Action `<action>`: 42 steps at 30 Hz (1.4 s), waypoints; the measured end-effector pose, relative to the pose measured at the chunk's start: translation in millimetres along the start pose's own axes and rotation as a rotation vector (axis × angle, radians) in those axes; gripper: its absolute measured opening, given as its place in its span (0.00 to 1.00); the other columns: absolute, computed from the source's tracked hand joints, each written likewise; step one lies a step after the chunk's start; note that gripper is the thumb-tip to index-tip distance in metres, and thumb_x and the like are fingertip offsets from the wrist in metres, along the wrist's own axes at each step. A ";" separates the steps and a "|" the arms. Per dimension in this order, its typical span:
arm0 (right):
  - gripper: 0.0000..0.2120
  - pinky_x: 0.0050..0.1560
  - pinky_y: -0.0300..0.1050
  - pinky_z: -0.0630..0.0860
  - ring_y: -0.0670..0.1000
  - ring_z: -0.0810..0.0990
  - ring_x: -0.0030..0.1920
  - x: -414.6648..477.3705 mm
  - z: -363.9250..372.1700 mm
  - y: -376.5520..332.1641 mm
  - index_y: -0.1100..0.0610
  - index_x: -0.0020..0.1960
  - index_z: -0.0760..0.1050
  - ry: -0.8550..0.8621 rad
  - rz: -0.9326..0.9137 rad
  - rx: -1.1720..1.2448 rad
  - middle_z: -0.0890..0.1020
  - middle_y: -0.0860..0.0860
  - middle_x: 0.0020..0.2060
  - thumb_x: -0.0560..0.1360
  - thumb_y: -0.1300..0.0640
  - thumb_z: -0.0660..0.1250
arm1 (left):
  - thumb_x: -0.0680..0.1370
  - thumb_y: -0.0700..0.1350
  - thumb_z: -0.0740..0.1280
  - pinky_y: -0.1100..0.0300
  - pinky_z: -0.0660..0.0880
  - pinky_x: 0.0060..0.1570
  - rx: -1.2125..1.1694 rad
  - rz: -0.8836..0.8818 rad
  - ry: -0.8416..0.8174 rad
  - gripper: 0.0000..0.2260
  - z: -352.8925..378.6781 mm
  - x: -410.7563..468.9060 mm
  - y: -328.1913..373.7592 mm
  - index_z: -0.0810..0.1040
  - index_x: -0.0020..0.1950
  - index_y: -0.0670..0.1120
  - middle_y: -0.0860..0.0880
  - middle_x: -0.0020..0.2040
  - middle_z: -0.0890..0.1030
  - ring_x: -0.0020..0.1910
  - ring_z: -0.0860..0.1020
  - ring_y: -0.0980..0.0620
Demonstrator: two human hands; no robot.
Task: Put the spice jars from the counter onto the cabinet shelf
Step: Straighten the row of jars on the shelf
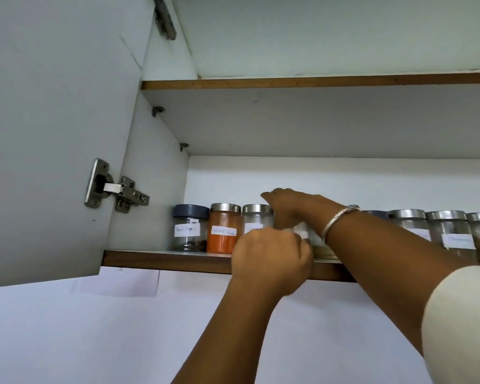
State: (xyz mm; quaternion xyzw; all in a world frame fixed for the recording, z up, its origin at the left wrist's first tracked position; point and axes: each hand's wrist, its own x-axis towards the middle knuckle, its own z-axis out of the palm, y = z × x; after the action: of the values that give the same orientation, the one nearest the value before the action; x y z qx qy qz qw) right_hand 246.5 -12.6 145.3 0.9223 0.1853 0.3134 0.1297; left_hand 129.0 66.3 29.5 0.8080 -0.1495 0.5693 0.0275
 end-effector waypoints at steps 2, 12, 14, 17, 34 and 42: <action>0.32 0.63 0.56 0.70 0.58 0.69 0.66 12.8 3.5 -17.2 0.57 0.71 0.60 -0.036 -0.022 0.008 0.68 0.56 0.68 0.71 0.54 0.68 | 0.79 0.55 0.51 0.63 0.52 0.26 -0.010 -0.041 -0.026 0.17 -5.3 0.1 -17.6 0.72 0.37 0.48 0.53 0.28 0.63 0.27 0.60 0.55; 0.30 0.57 0.55 0.74 0.58 0.74 0.56 17.7 2.2 -26.4 0.56 0.67 0.61 -0.100 0.001 0.029 0.75 0.57 0.58 0.69 0.61 0.69 | 0.75 0.55 0.51 0.63 0.53 0.27 0.019 -0.122 0.070 0.17 -5.6 -13.3 -50.2 0.72 0.34 0.49 0.52 0.26 0.63 0.26 0.59 0.58; 0.30 0.56 0.55 0.75 0.58 0.75 0.55 16.5 3.0 -27.3 0.57 0.67 0.61 -0.098 0.007 0.047 0.75 0.58 0.57 0.68 0.63 0.68 | 0.76 0.55 0.51 0.63 0.53 0.27 0.006 -0.115 0.065 0.17 -5.9 -14.5 -50.3 0.71 0.34 0.49 0.53 0.27 0.63 0.26 0.60 0.58; 0.31 0.55 0.55 0.75 0.59 0.75 0.54 16.9 2.9 -25.7 0.58 0.67 0.60 -0.089 0.014 0.085 0.74 0.58 0.57 0.68 0.64 0.68 | 0.76 0.54 0.51 0.63 0.53 0.27 0.001 -0.106 0.078 0.17 -8.0 -15.8 -49.5 0.71 0.34 0.49 0.52 0.26 0.62 0.26 0.60 0.56; 0.46 0.69 0.55 0.64 0.59 0.58 0.74 17.4 14.4 -25.5 0.52 0.77 0.44 -0.104 0.010 0.107 0.53 0.54 0.76 0.71 0.52 0.70 | 0.78 0.54 0.50 0.63 0.53 0.27 0.041 -0.068 0.053 0.19 -6.8 -15.8 -49.3 0.77 0.40 0.48 0.50 0.32 0.68 0.33 0.67 0.50; 0.39 0.70 0.49 0.62 0.53 0.55 0.75 -17.3 2.6 -31.1 0.51 0.77 0.51 0.027 -0.155 0.122 0.43 0.49 0.77 0.73 0.53 0.69 | 0.80 0.54 0.49 0.59 0.62 0.33 0.058 -0.028 0.028 0.21 -9.8 -16.3 -47.2 0.78 0.43 0.47 0.45 0.41 0.81 0.35 0.72 0.48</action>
State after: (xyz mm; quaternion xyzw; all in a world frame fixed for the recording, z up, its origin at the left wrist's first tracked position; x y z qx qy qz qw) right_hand 227.3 7.7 123.1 0.9071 0.2764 0.3030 0.0947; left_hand 128.0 116.9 23.8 0.8024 -0.1211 0.5843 0.0140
